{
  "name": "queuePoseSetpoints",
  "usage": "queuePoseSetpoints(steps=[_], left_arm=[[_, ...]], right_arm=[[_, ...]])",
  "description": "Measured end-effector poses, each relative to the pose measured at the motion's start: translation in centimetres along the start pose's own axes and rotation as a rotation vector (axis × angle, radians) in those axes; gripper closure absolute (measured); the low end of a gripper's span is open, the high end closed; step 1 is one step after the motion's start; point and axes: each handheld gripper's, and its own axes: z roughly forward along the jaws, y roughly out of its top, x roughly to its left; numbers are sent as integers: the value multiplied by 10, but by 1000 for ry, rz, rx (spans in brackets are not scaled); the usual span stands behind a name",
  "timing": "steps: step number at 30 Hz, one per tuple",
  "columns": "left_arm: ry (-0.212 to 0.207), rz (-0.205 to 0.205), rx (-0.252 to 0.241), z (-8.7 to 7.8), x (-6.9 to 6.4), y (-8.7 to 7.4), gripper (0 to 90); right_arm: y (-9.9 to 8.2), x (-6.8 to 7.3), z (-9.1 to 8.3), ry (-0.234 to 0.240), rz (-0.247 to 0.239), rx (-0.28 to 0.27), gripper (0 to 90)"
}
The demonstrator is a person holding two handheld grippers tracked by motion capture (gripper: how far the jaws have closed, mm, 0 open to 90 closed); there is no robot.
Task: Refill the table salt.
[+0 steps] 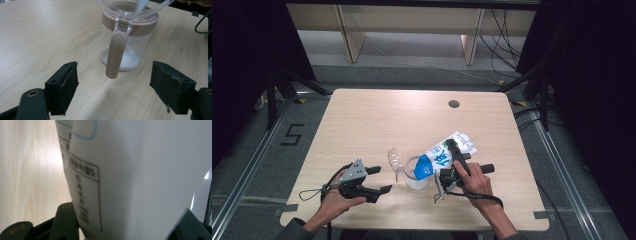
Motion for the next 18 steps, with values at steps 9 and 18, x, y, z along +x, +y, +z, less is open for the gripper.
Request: queuePoseSetpoints(steps=[9,18], left_arm=[[-1,2,1,0,0,0,217],[5,4,6,0,0,0,217]], right_arm=[[0,-1,1,-2,-21,-6,503],[0,0,0,-6,-8,3,505]])
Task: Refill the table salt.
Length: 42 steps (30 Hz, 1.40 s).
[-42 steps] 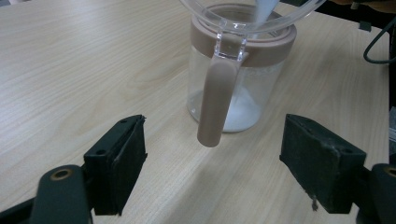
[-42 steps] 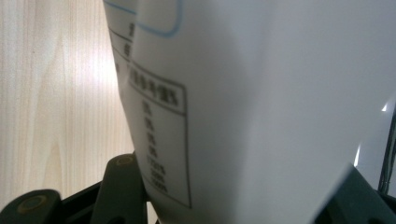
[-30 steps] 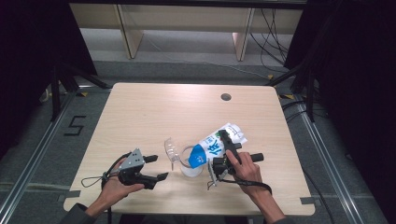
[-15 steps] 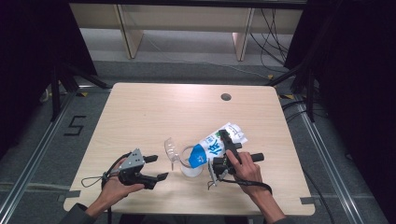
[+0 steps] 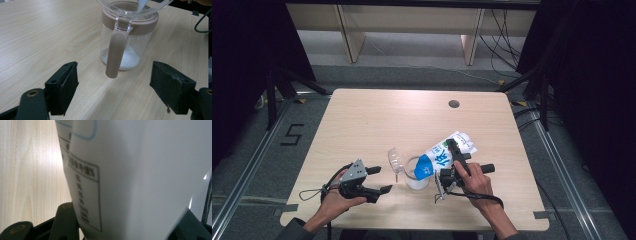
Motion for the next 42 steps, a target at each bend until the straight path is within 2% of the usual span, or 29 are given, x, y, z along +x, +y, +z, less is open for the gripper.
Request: queuePoseSetpoints(steps=[17,18,20,35,36,37,39,40,41,42], left_arm=[[0,0,1,0,0,0,217],[0,0,1,0,0,0,217],[0,0,1,0,0,0,217],[0,1,3,0,0,0,217],[0,0,2,0,0,0,217],[0,0,3,0,0,0,217],[0,0,3,0,0,0,217],[-1,1,3,0,0,0,217],[0,0,3,0,0,0,217],[-1,-1,3,0,0,0,217]], right_arm=[[0,0,0,-2,-4,-3,507],[0,-1,0,-12,-15,-9,507],[0,0,0,-4,-4,-1,507],[0,0,0,-12,-10,-7,508],[1,-2,1,-19,-46,-19,507],[1,-2,0,-16,-42,-8,507],[1,-2,1,-23,-54,-22,509],[2,-3,1,-22,-75,-25,510],[1,0,0,-11,-28,-5,511],[1,1,0,-10,-21,-9,512]])
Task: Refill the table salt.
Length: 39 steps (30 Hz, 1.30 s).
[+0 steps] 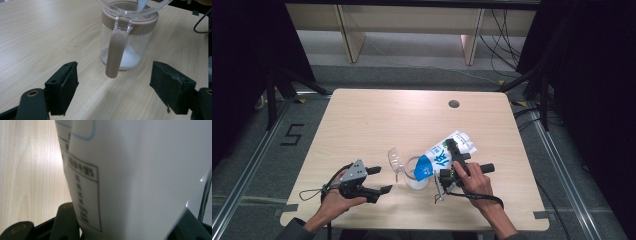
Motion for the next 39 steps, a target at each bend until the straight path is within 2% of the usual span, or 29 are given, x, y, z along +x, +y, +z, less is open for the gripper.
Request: queuePoseSetpoints(steps=[2,3,6,7,12,24,27,29,32,37,38,39], left_arm=[[0,2,0,0,0,0,217],[-2,6,0,0,0,0,217],[-2,7,0,0,0,0,217],[-2,7,0,0,0,0,217],[-2,7,0,0,0,0,217],[0,11,4,0,0,0,217],[1,-11,1,1,-1,0,217],[-1,11,3,0,0,0,217],[-1,11,3,0,0,0,217],[1,-11,1,1,-1,0,217],[0,-10,1,0,-1,0,217],[-3,10,0,0,0,0,217]], right_arm=[[0,1,1,-16,1,-18,514],[1,0,-1,3,-3,4,515],[1,0,-1,5,-2,10,516],[0,1,1,-15,-2,-20,516],[1,0,-1,1,-10,16,516],[1,1,-2,-2,0,19,522],[2,1,-2,0,-5,19,524],[2,1,-2,1,-6,20,525],[2,1,-2,-2,-2,18,526],[2,1,-2,1,-6,19,527],[2,1,-2,1,-5,19,527],[2,1,-2,1,-3,19,528]])
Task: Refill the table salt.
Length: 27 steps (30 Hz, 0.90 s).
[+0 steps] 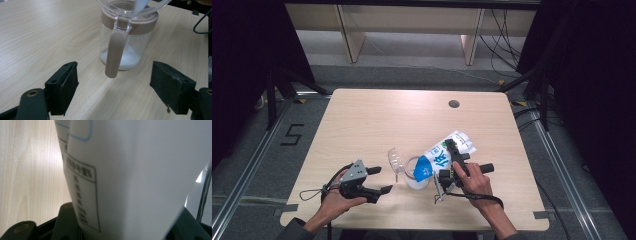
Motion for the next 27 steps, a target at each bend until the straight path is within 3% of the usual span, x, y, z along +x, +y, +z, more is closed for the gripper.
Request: queuePoseSetpoints(steps=[2,4,8,11,12,18,19,20,21,24,27], left_arm=[[0,-2,0,0,0,0,217],[5,-21,1,0,-1,0,217],[4,-12,1,0,-1,0,217],[0,-2,4,0,0,0,217],[4,-15,2,0,-1,0,217],[4,-13,1,0,-1,0,217],[4,-12,1,0,-1,0,217],[4,-12,1,0,-1,0,217],[4,-12,1,0,-1,0,217],[4,-17,1,0,-1,0,217],[0,2,4,0,0,0,217]], right_arm=[[0,-1,0,-6,-13,-2,528],[1,-5,1,-22,-61,-24,529],[0,0,0,-3,1,4,529],[1,-3,0,-13,-43,-3,529],[0,0,0,-5,2,1,530],[0,0,0,-5,-1,1,530],[0,-1,0,-9,-18,-1,530],[1,-5,1,-22,-72,-21,530],[2,-6,1,-27,-83,-32,531],[0,0,0,-3,-5,8,532],[1,-6,1,-29,-81,-34,532]])
